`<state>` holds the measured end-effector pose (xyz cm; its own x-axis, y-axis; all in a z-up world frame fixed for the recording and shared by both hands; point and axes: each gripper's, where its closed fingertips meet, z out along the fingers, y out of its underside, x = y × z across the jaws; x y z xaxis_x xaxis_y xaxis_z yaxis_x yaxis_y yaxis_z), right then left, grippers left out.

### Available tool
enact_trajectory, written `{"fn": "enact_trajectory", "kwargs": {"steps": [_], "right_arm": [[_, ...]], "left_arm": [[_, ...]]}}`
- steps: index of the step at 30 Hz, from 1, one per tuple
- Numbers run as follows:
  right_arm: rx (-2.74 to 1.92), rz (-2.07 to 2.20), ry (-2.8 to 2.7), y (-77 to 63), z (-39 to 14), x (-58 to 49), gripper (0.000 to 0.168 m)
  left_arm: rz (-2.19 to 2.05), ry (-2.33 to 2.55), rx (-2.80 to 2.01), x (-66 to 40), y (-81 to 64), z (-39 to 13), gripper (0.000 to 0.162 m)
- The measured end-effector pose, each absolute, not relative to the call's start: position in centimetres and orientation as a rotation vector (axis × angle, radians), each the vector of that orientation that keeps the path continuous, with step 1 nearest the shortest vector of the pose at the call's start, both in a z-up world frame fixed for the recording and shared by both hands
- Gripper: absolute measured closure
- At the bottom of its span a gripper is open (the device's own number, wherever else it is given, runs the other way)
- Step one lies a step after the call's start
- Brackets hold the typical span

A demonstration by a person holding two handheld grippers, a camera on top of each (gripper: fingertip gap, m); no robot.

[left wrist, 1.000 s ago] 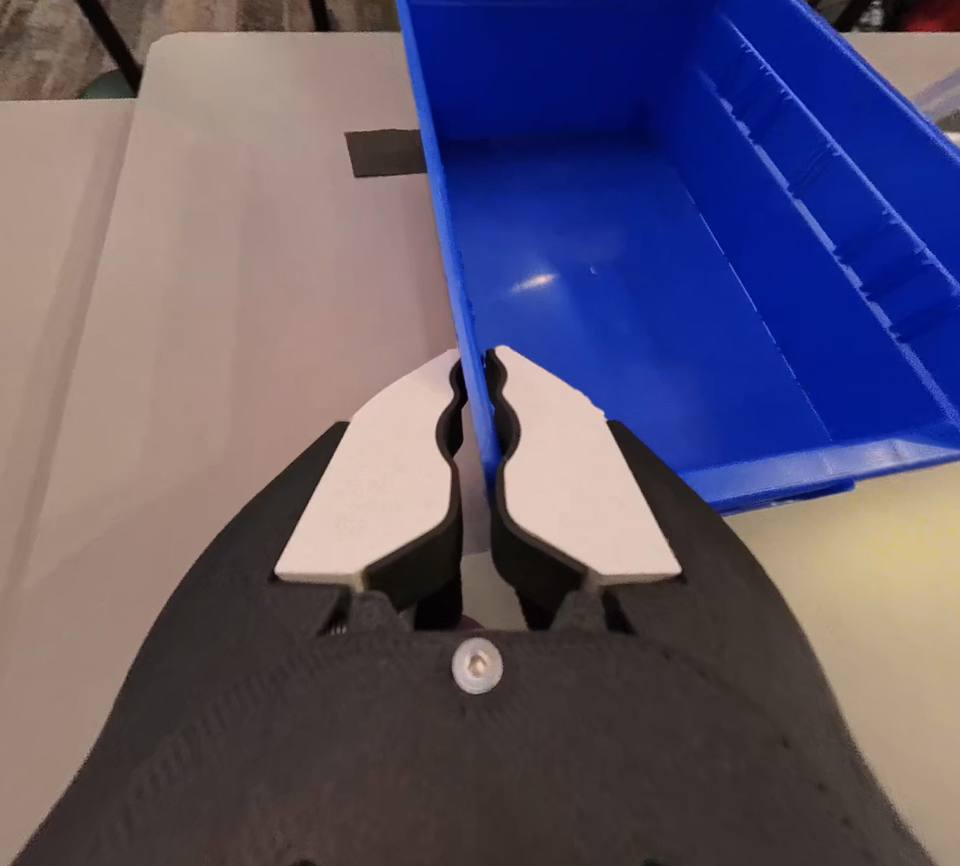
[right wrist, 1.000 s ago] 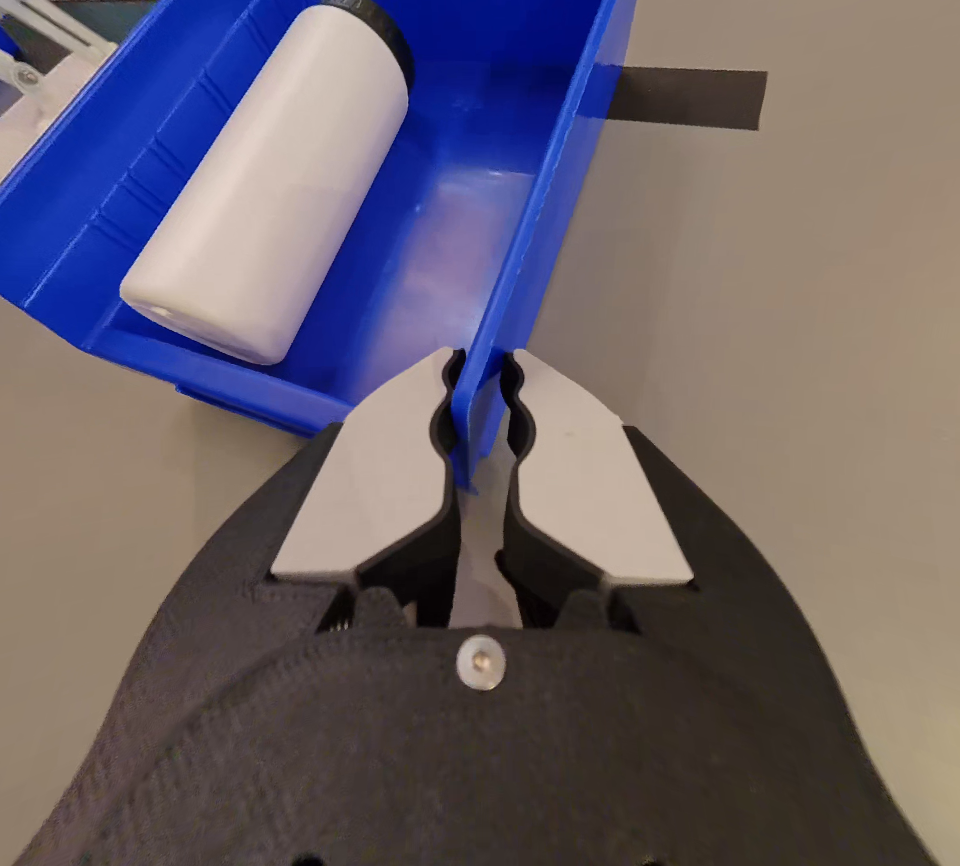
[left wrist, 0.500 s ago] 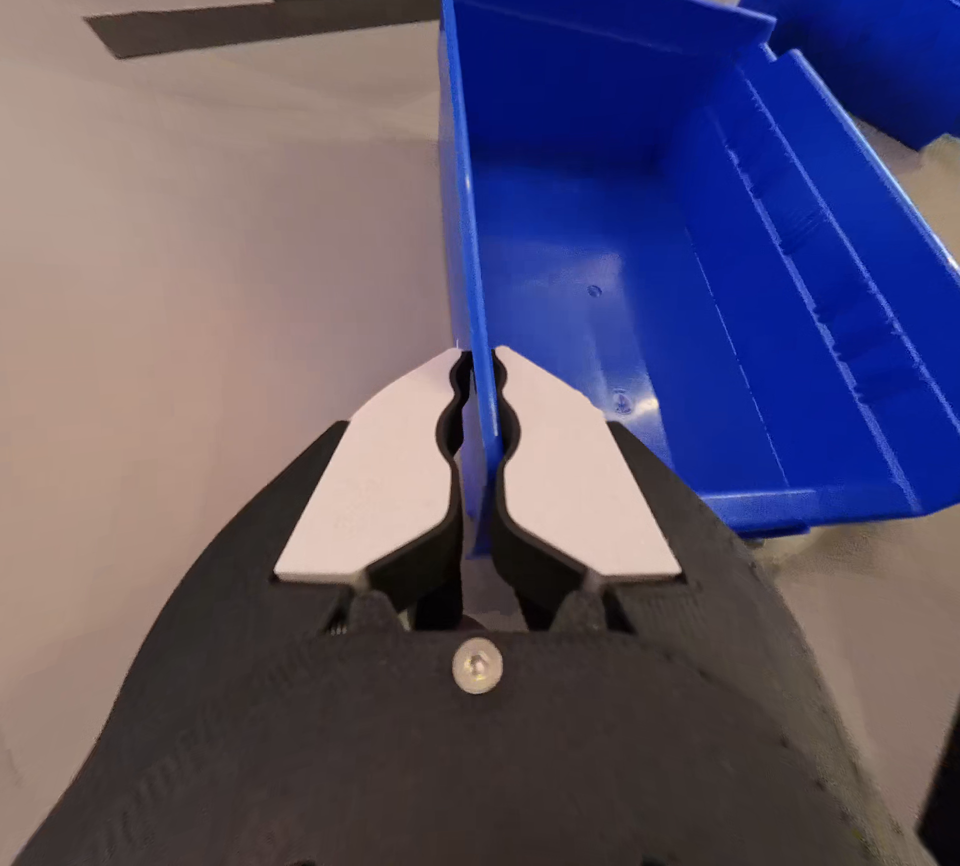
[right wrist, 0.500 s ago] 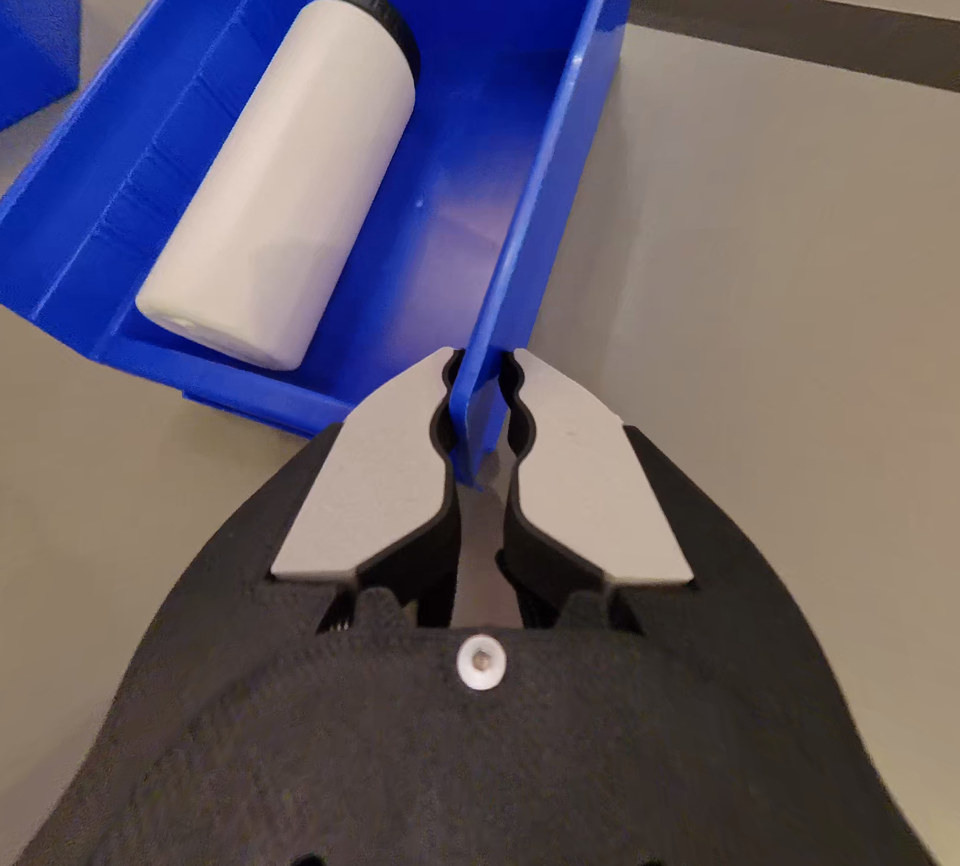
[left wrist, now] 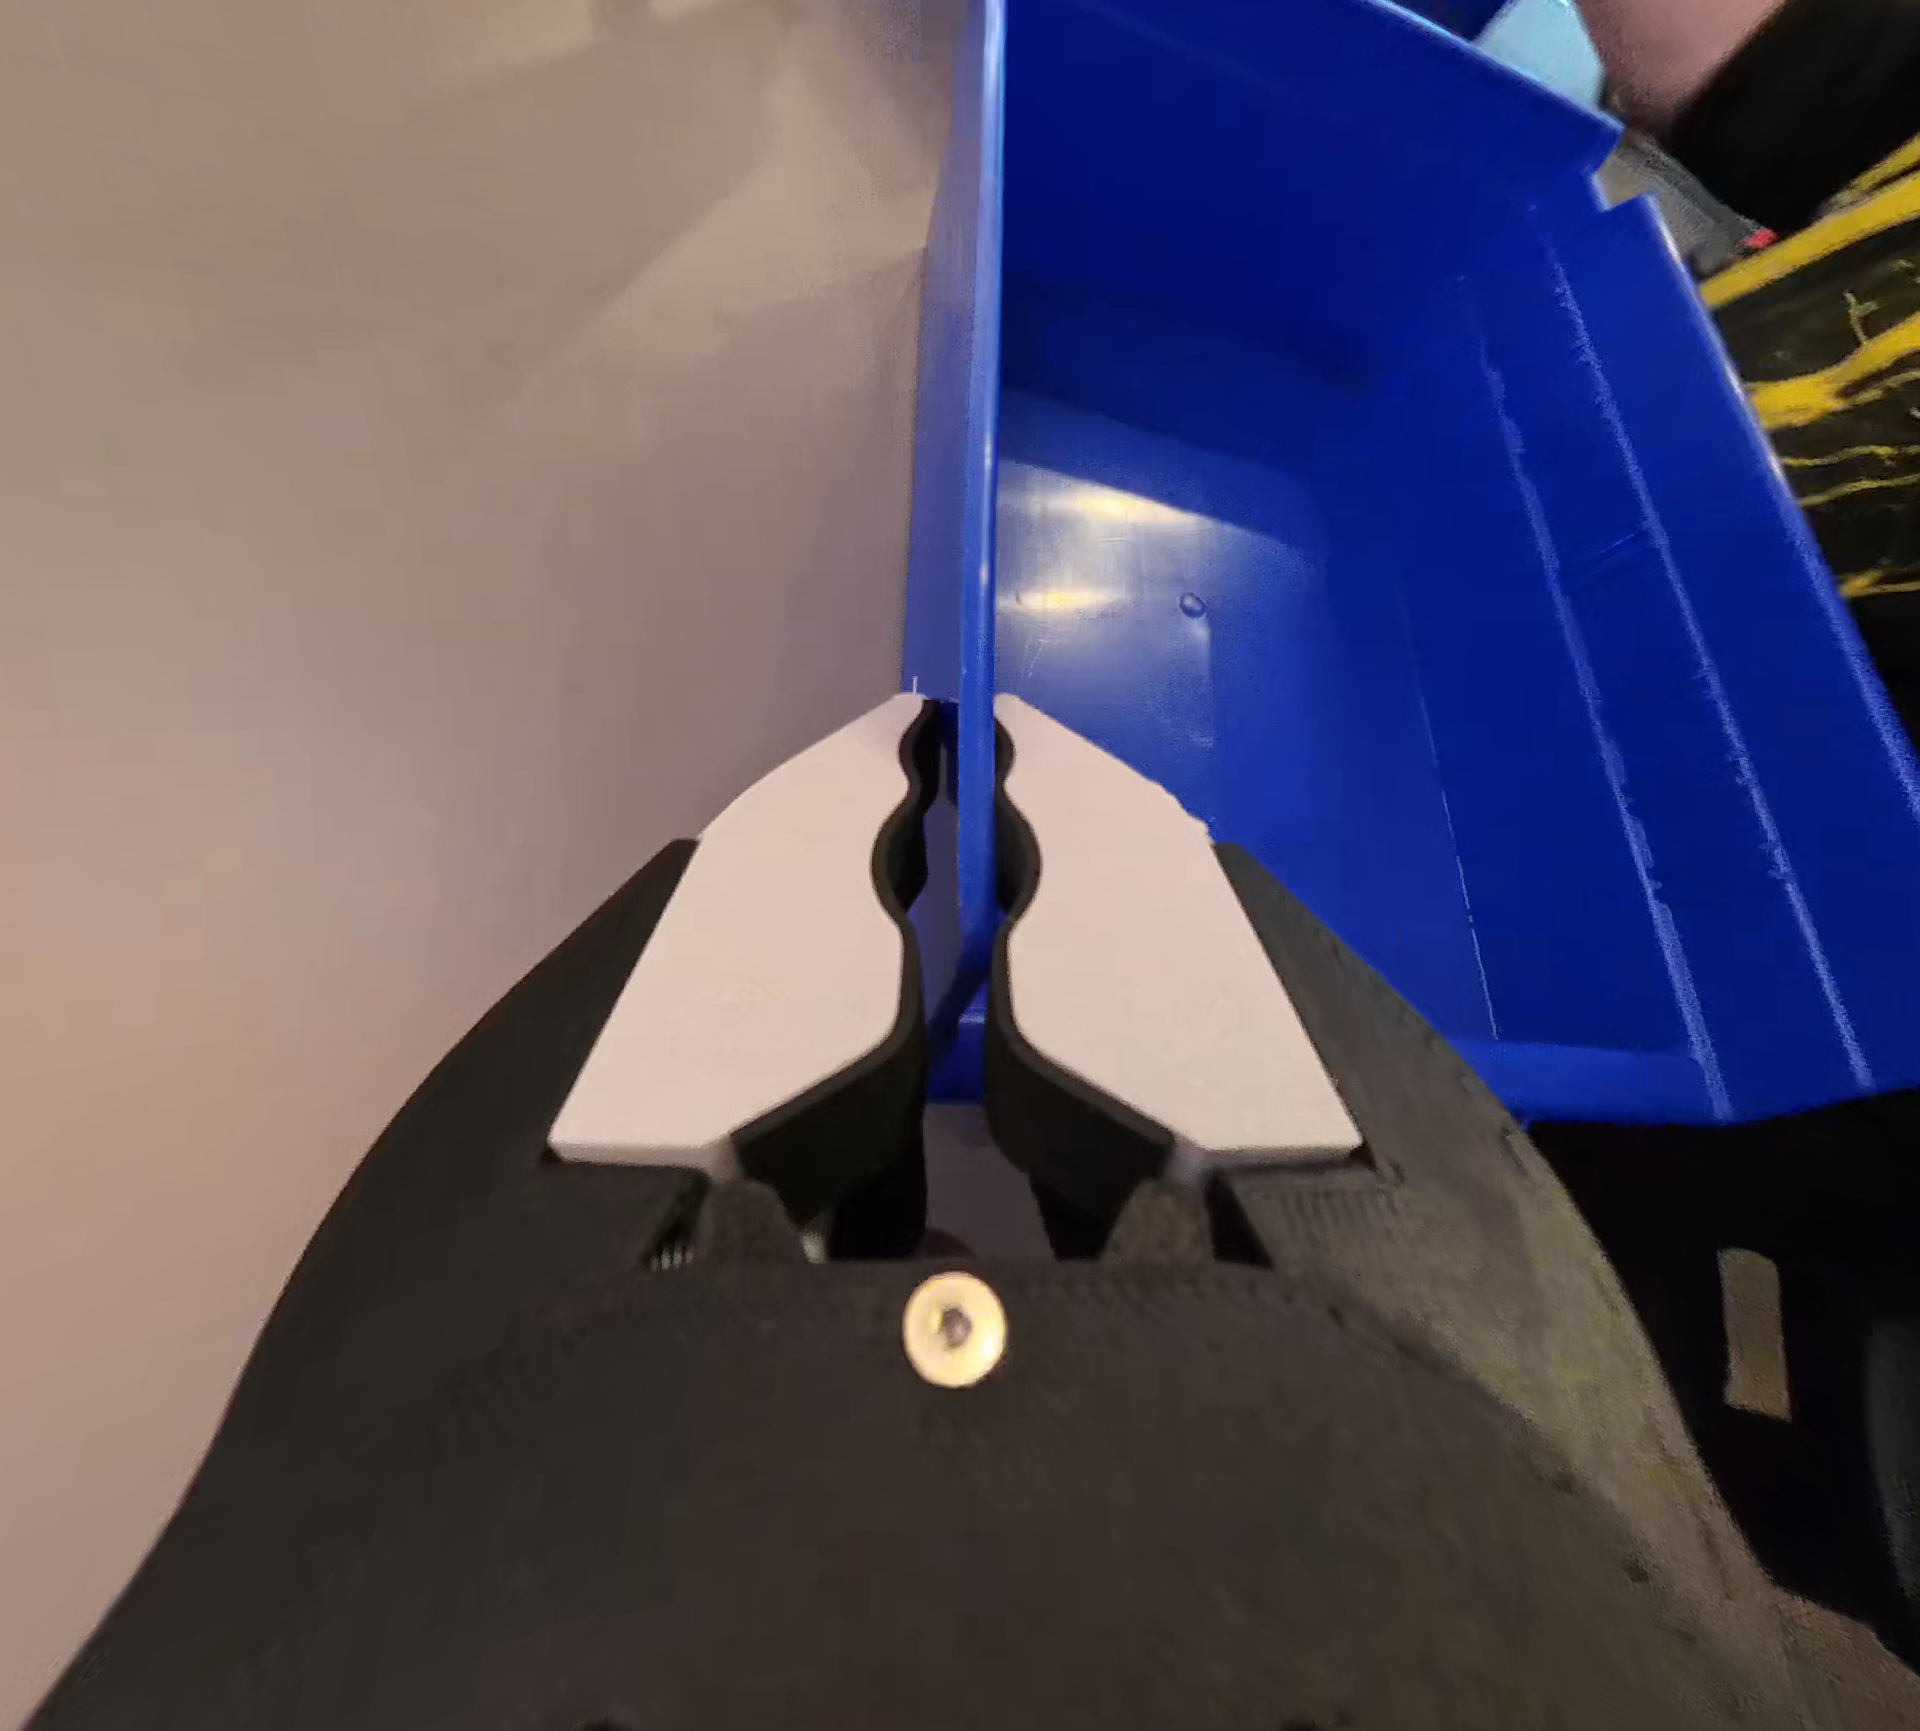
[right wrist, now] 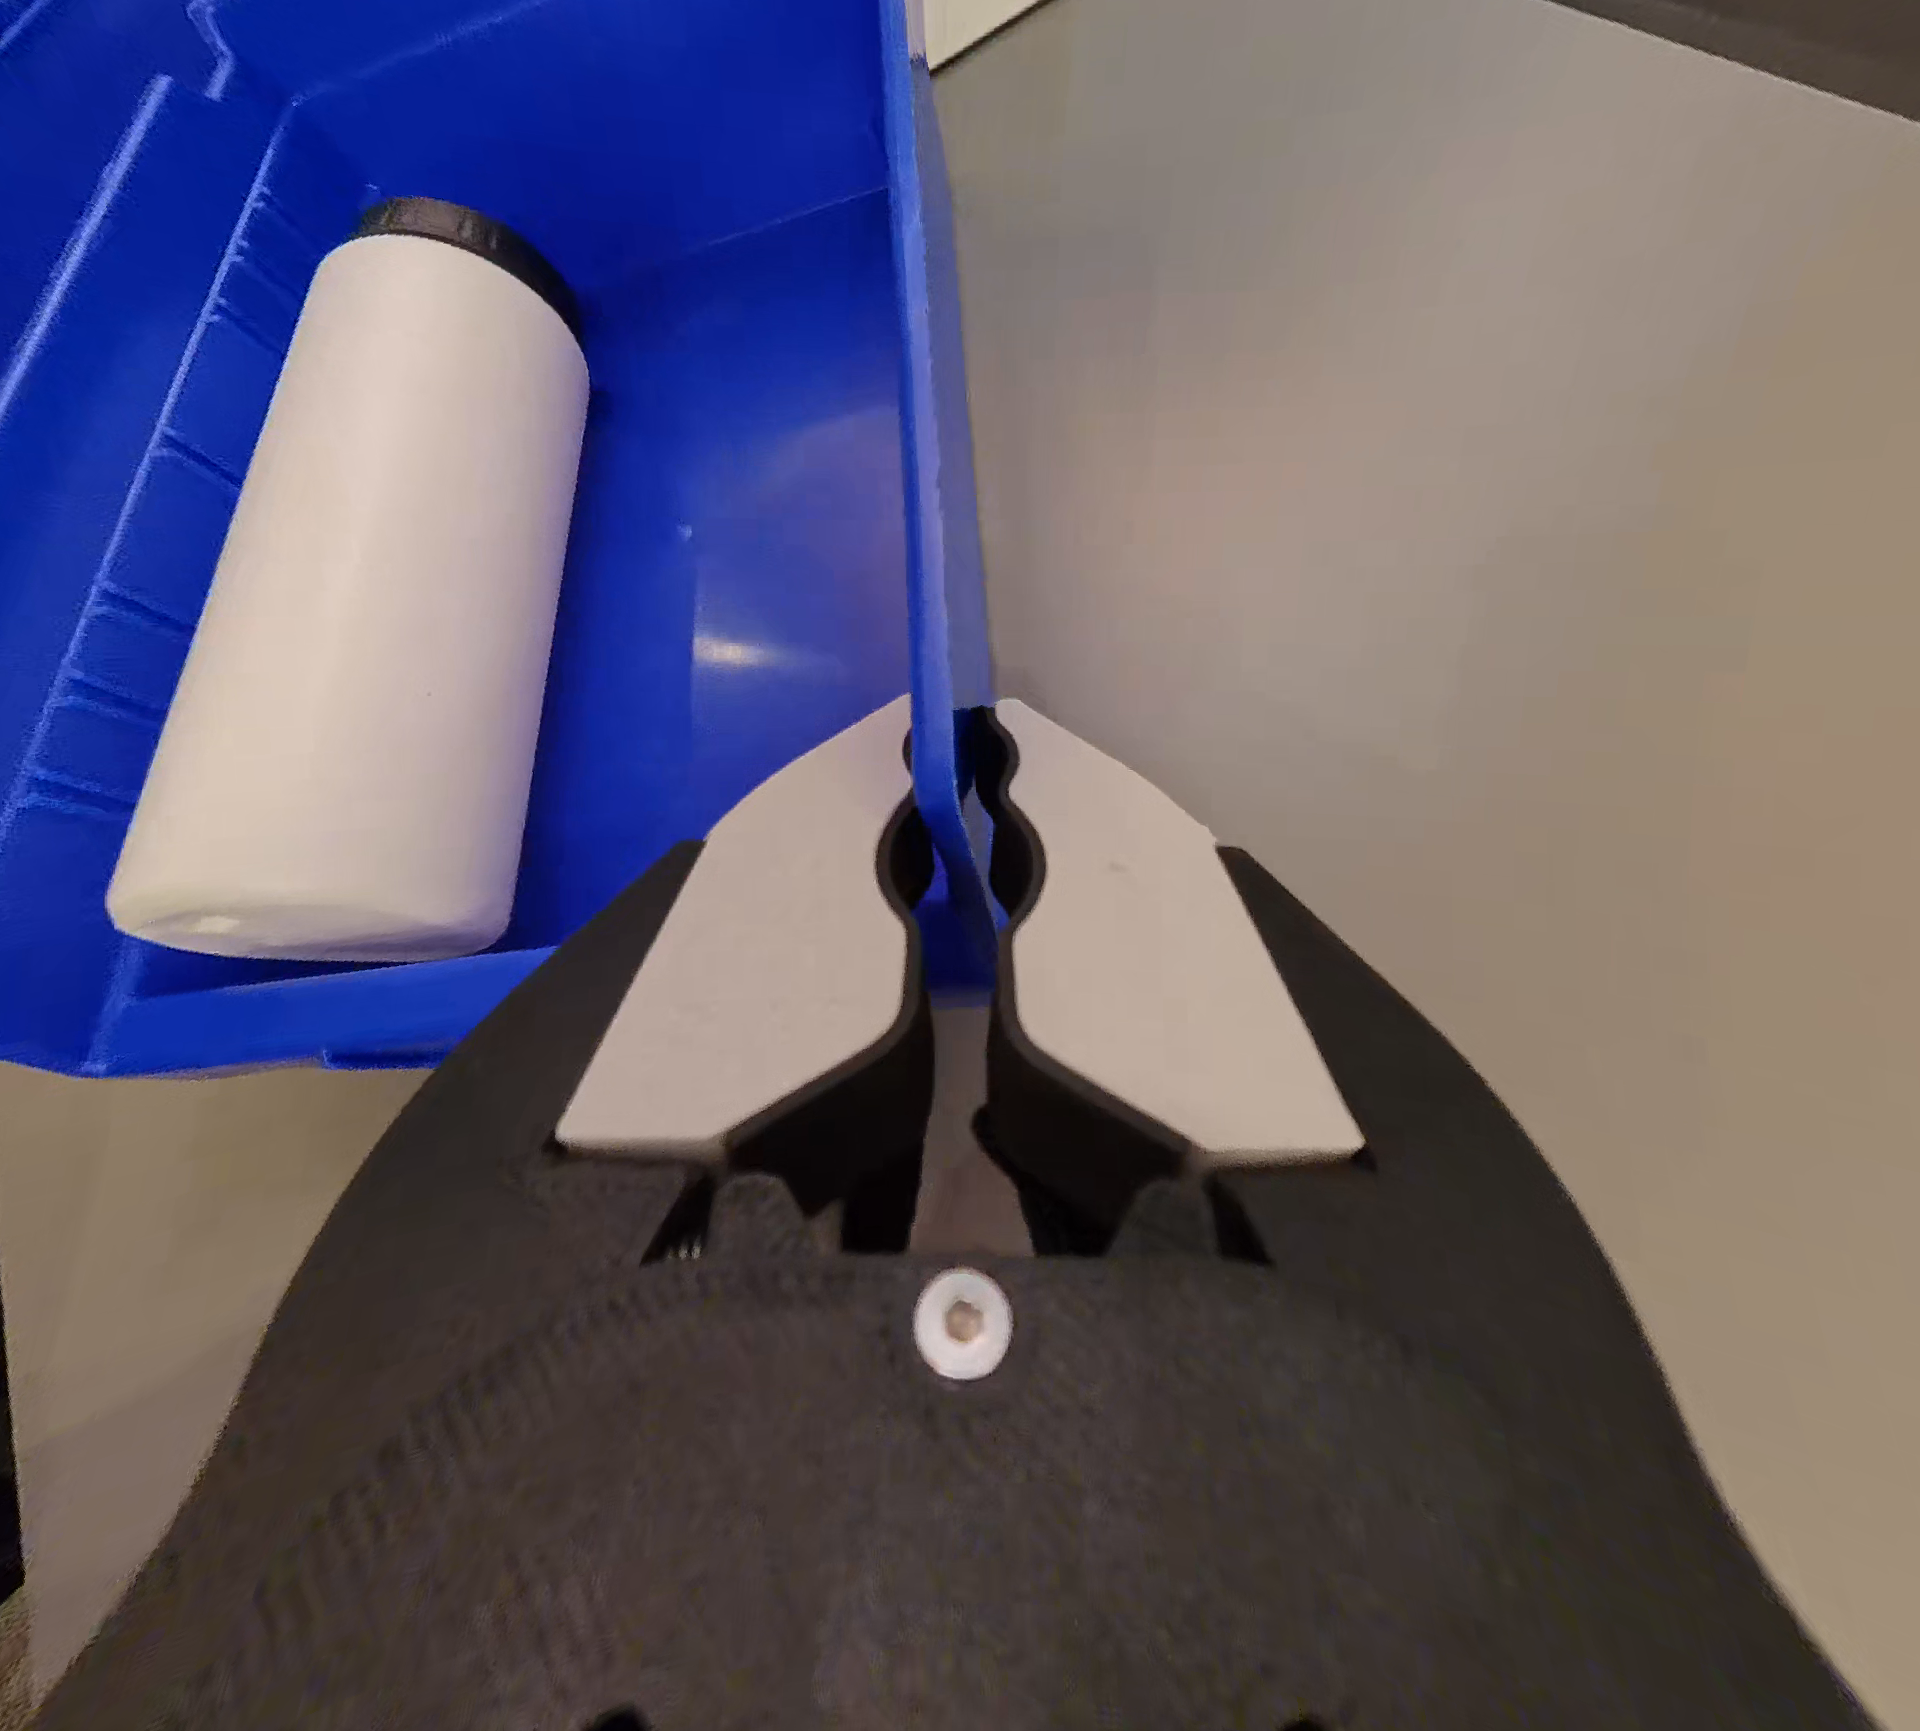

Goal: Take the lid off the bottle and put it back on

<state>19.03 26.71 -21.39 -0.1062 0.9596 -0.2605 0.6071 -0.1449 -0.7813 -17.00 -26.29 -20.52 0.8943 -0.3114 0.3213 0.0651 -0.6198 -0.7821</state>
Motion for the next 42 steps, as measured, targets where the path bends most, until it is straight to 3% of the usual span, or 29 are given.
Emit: {"fn": "enact_trajectory", "kwargs": {"steps": [17, 20, 21, 22, 23, 25, 26, 28, 34, 39, 42], "right_arm": [[-1.610, 1.219, -1.944, 19.7, -21.8, 3.5, 0.162], [-1.602, 1.227, -1.918, 18.2, -22.2, -0.3, 0.159], [-1.609, 1.222, -1.920, 17.7, -22.4, -1.2, 0.150], [-1.621, 1.209, -1.907, 17.5, -22.4, -2.0, 0.125], [-1.635, 1.197, -1.893, 17.4, -22.2, -2.4, 0.113], [-1.614, 1.214, -1.821, 17.2, -20.3, -2.3, 0.109], [-1.618, 1.200, -1.772, 17.4, -19.1, -1.8, 0.100], [-1.626, 1.181, -1.710, 17.2, -16.5, 0.2, 0.081], [-1.589, 1.245, -1.773, 8.5, -11.5, 6.6, 0.093], [-1.605, 1.245, -1.929, 0.0, -13.7, 8.7, 0.099], [-1.623, 1.193, -1.959, -2.5, -15.6, 9.0, 0.093]], "left_arm": [[-0.715, 0.534, -2.135, -7.4, -19.3, -20.4, 0.155], [-0.719, 0.533, -2.140, -7.0, -18.3, -20.4, 0.154], [-0.730, 0.519, -2.156, -7.0, -18.2, -20.5, 0.153], [-0.735, 0.506, -2.182, -7.1, -18.3, -20.7, 0.147], [-0.733, 0.487, -2.193, -7.3, -18.4, -20.6, 0.136], [-0.730, 0.418, -2.151, -8.3, -18.6, -19.1, 0.119], [-0.691, 0.348, -2.124, -9.5, -18.3, -18.1, 0.099], [-0.597, 0.218, -2.054, -12.0, -17.6, -15.4, 0.093], [-0.278, 0.016, -2.070, -15.9, -11.2, -11.4, 0.082], [-0.120, -0.003, -2.244, -16.4, -4.8, -13.2, 0.083], [-0.062, 0.001, -2.375, -16.7, -2.5, -15.5, 0.072]]}}
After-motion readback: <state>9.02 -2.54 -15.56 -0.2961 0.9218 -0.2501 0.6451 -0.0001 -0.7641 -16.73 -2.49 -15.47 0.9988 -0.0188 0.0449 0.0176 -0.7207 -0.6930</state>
